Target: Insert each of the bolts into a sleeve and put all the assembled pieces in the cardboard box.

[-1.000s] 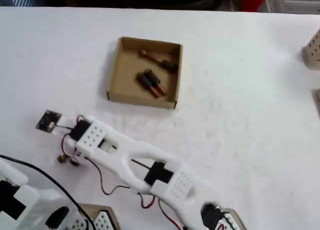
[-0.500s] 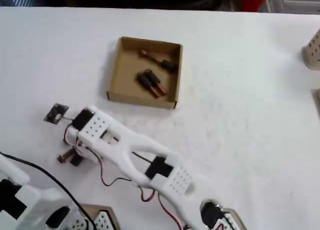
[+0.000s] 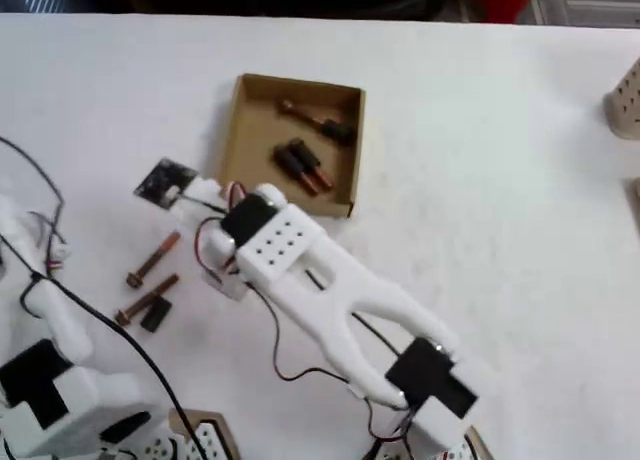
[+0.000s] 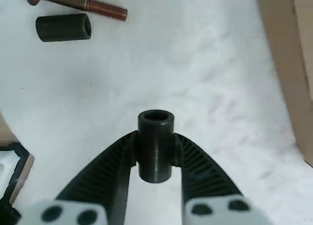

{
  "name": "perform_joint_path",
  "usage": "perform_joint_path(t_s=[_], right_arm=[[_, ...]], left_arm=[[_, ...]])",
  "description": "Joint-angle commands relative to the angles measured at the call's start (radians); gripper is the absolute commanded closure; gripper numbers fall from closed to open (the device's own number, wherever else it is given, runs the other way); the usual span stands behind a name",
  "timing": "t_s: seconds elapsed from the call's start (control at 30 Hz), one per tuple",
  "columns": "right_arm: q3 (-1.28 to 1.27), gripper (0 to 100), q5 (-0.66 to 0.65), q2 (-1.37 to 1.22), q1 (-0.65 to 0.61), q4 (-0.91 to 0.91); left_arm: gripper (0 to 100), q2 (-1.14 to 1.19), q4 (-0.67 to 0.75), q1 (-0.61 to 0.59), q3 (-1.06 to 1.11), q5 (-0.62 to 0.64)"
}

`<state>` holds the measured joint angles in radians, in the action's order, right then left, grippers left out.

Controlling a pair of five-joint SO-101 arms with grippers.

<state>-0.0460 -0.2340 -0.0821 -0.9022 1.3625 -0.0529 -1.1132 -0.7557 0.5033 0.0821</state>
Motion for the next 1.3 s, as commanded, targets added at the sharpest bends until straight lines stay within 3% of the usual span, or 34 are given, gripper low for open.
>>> perform_joint_path(t_s=[0.0, 0.23, 0.57, 0.7, 0.87, 1.27], right_arm=[[-0.031, 98.1, -0.009, 0.102, 0.081, -0.050], [-0.054, 98.1, -0.005, 0.101, 0.128, -0.081], [-0.054, 98.1, -0.005, 0.101, 0.127, -0.081], [-0.054, 98.1, -0.005, 0.101, 0.125, -0.081], [-0.054, 98.1, -0.008, 0.101, 0.124, -0.081], [-0.072, 98.1, -0.009, 0.101, 0.107, -0.090]], left_arm=[[98, -0.177, 0.063, 0.111, 0.150, 0.035], [98, -0.498, 0.087, 0.320, 0.404, 0.038], [98, -0.334, 0.130, 0.444, 0.408, 0.075], [98, -0.165, 0.198, 0.440, 0.359, 0.078], [98, 0.027, 0.193, 0.338, 0.201, 0.080], [98, 0.094, 0.204, 0.255, 0.040, 0.166]])
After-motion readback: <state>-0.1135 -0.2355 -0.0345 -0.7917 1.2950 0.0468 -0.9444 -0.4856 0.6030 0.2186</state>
